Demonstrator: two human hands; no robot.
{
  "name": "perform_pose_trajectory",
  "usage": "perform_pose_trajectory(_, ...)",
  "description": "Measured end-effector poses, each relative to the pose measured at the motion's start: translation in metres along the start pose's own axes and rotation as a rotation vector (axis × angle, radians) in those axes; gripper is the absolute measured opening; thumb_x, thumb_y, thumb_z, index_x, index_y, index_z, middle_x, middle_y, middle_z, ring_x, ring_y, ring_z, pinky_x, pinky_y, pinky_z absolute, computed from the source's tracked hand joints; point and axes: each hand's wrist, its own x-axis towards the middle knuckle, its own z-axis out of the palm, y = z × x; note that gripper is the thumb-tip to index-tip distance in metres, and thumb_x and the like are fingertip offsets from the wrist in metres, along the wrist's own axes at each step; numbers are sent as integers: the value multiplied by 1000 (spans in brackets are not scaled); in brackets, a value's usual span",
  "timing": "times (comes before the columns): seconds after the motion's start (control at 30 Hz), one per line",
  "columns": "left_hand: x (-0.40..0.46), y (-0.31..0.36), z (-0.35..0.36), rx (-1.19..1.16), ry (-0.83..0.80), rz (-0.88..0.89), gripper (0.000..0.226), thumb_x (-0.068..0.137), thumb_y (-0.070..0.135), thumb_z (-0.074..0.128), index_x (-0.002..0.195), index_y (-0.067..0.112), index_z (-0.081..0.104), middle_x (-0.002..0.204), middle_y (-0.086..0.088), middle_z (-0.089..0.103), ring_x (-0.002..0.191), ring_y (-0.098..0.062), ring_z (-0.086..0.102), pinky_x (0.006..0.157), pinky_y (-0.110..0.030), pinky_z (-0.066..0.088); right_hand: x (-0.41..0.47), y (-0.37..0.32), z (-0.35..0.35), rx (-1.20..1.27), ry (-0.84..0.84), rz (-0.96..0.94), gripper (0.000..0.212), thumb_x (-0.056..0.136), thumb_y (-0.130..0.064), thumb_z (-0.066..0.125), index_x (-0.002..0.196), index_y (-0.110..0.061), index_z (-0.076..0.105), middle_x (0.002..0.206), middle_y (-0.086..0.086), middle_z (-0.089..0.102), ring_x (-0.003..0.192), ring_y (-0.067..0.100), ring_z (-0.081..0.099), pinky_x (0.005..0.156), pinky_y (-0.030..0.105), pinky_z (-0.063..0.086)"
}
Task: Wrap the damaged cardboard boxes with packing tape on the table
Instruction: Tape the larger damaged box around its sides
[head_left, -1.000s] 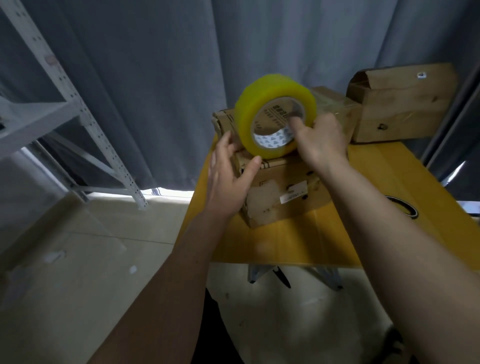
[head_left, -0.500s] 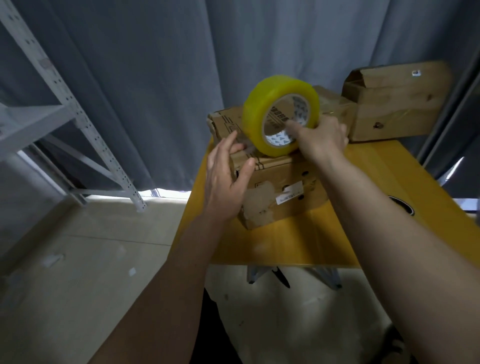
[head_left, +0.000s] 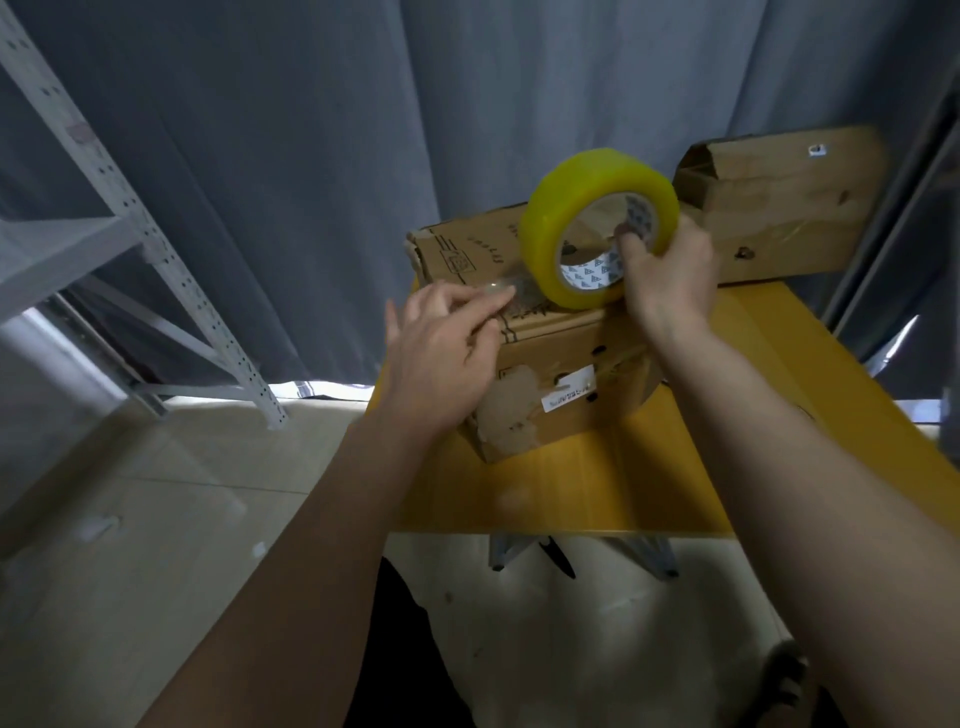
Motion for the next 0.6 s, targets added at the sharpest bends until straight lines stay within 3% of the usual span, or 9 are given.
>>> perform_pose_trajectory(0.1,26,16,-10,249,-138,-46,53,83,67,37,116,34,62,122,-3,56,122,-23,47,117,-54,6,-1,0,3,2,-2,12,33,92,-35,58,116,-12,60,116,8,66,109,28,60,89,39,50)
perform_pose_trajectory(0.13,32,22,-8,266,-154,-46,50,83,71,43,107,30,60,116,-4,56,117,-24,49,115,-50,15,0,0,3,10,0,23,33,91,-35,59,115,-12,61,115,9,66,108,28,60,87,38,50)
perform_pose_trajectory(0.2,38,29,2,193,-149,-39,46,86,66,51,100,22,50,109,-2,52,108,-23,50,95,-39,36,2,1,1,37,7,50,28,89,-34,62,108,-13,63,108,8,67,104,27,61,80,33,47)
perform_pose_trajectory(0.23,38,30,8,164,-140,-35,47,89,63,51,104,19,48,110,-2,51,107,-22,49,88,-34,37,2,2,1,59,5,61,23,87,-32,64,101,-15,62,101,5,66,101,26,62,77,31,46)
perform_pose_trajectory(0.33,37,23,19,210,-121,29,57,93,63,42,123,15,47,123,-4,52,115,-22,45,91,-33,35,0,2,2,104,-43,89,22,78,-32,72,88,-17,60,91,2,63,97,24,63,78,33,49)
perform_pose_trajectory(0.47,39,20,20,211,-130,58,64,93,64,38,135,15,43,134,-6,51,124,-24,43,98,-35,33,-3,8,7,98,-130,132,29,78,-42,71,92,-17,68,116,9,63,115,30,55,98,43,45)
perform_pose_trajectory(0.6,39,21,19,236,-159,41,64,94,65,36,131,13,46,132,-6,52,125,-23,42,98,-34,32,1,6,0,107,-109,52,20,85,-38,64,90,-20,70,97,6,70,98,27,64,84,41,52)
